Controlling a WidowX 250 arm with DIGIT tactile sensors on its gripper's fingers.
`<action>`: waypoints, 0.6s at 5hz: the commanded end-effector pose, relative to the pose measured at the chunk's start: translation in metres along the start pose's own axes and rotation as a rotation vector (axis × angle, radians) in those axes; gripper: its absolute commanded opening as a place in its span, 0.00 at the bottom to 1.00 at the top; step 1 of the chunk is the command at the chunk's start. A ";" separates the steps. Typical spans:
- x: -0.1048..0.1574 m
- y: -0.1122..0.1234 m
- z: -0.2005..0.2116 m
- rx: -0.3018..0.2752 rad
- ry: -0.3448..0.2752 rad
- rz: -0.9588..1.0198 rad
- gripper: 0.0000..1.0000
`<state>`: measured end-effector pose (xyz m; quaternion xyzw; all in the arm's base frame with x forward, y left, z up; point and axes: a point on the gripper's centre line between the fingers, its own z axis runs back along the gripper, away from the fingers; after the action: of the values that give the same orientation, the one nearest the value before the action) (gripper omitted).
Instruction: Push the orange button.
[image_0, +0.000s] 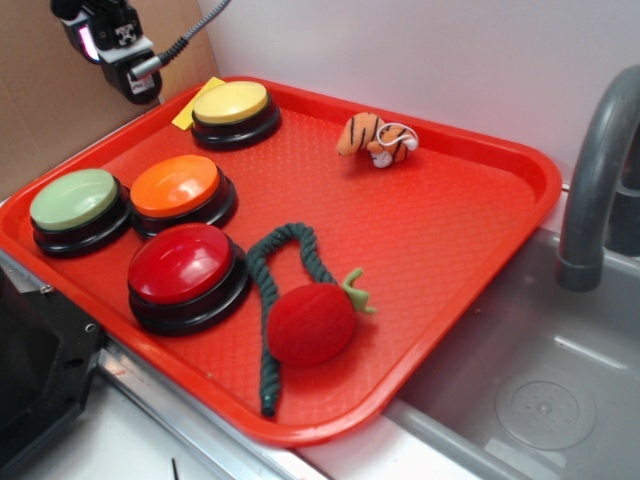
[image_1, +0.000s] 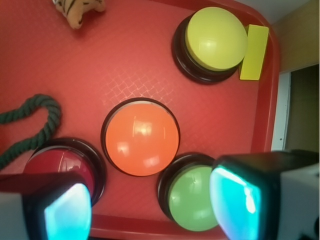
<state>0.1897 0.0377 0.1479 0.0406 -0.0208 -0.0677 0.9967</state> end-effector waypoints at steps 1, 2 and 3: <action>0.009 -0.004 0.021 0.027 -0.061 -0.017 1.00; 0.009 -0.006 0.021 0.039 -0.059 -0.026 1.00; 0.009 -0.008 0.019 0.053 -0.051 -0.031 1.00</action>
<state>0.1916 0.0301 0.1541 0.0595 -0.0214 -0.0804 0.9948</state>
